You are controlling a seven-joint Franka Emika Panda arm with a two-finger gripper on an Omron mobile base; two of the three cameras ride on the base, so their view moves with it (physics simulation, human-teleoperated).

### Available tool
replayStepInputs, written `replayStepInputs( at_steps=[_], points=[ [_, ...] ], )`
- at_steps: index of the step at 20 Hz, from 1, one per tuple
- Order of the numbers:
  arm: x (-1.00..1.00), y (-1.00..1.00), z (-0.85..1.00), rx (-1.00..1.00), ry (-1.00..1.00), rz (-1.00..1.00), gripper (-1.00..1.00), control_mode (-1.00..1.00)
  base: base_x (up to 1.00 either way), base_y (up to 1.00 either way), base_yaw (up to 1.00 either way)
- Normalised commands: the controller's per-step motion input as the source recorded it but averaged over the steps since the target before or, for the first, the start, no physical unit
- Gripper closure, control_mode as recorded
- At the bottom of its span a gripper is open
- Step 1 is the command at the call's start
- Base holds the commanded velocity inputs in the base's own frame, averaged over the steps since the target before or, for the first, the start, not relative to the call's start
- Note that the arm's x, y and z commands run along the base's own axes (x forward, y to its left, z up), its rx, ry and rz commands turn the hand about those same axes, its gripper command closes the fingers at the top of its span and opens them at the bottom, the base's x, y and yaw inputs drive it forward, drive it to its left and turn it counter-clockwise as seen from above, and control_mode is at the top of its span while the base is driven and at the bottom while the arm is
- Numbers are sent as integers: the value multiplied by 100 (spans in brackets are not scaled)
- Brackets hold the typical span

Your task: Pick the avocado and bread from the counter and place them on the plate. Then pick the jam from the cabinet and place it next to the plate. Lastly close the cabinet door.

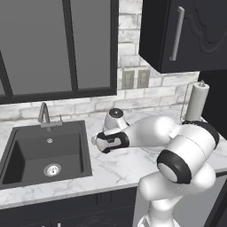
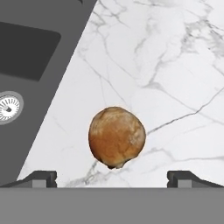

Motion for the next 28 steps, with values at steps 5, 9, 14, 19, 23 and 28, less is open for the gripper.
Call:
replayStepInputs(
  at_steps=[5, 9, 14, 19, 23, 28],
  points=[
    [5, 0, -5, 0, 0, -2, -100, -100, 0, 0, 0],
    [0, 0, -12, 0, 0, -2, -100, -100, 0, 0, 0],
    [3, 0, -8, 0, 0, -1, -100, -100, 0, 0, 0],
    [7, 0, -7, 0, 0, 0, -100, -100, 0, 0, 0],
    [10, 0, -6, 0, 0, 0, -100, -100, 0, 0, 0],
    [11, 0, -5, 0, 0, 0, -100, -100, 0, 0, 0]
  ],
)
